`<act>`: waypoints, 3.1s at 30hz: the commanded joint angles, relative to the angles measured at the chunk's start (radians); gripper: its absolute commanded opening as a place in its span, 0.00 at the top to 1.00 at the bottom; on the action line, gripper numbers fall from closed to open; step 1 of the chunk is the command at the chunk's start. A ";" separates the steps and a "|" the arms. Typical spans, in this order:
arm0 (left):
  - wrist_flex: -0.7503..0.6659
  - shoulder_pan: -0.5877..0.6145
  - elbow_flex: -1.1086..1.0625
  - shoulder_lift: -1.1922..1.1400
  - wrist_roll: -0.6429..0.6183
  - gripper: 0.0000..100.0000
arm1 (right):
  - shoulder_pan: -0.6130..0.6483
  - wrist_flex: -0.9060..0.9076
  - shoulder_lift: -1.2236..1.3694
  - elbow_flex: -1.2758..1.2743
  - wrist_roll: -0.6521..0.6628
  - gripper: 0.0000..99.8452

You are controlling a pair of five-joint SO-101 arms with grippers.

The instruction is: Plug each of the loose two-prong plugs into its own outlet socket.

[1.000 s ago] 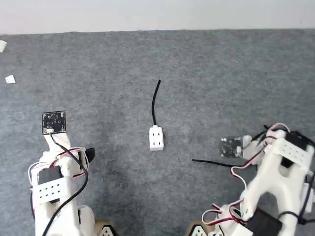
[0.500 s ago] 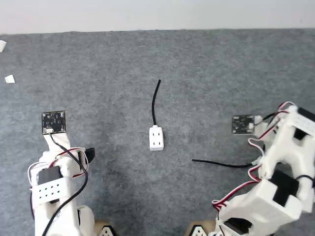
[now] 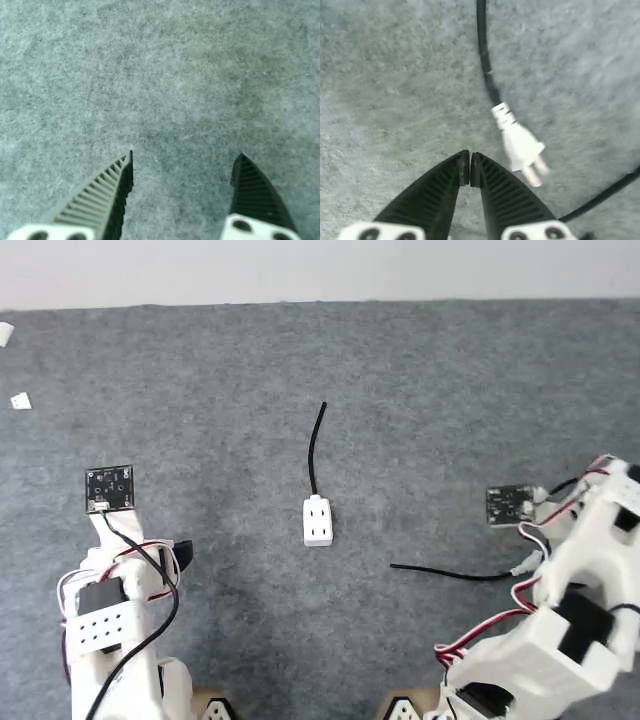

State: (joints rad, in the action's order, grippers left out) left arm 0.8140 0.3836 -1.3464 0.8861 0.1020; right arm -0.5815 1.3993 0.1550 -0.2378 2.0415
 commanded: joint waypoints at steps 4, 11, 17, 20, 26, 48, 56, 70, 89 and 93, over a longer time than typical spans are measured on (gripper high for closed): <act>-0.018 -0.002 0.008 0.017 0.000 0.70 | 0.064 -0.081 -0.050 0.028 -0.074 0.99; -0.018 -0.002 0.008 0.017 0.000 0.70 | 0.048 -0.134 0.031 0.052 -0.080 0.99; -0.018 -0.002 0.008 0.017 0.000 0.70 | 0.001 -0.094 0.099 0.094 -0.069 0.99; -0.018 -0.002 0.008 0.017 0.000 0.70 | -0.027 -0.058 0.101 0.092 -0.014 0.99; -0.018 -0.002 0.008 0.017 0.000 0.70 | -0.071 -0.065 0.111 0.089 0.011 0.99; -0.018 -0.002 0.008 0.017 0.000 0.70 | 0.113 -0.033 0.031 0.054 -0.077 0.88; -0.018 -0.002 0.008 0.017 0.000 0.70 | 0.102 -0.045 0.090 0.051 -0.043 0.93; -0.018 -0.002 0.008 0.017 0.000 0.70 | 0.073 0.004 0.108 0.058 -0.012 0.82; -0.018 -0.002 0.008 0.017 0.000 0.70 | -0.005 -0.018 0.389 0.261 -0.011 0.82; -0.018 -0.002 0.008 0.017 0.000 0.70 | -0.025 -0.016 0.401 0.262 0.003 0.83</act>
State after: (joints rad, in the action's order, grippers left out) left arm 0.8140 0.3836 -1.3464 0.8861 0.1020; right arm -0.5447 1.3993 0.5094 -0.0184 2.0292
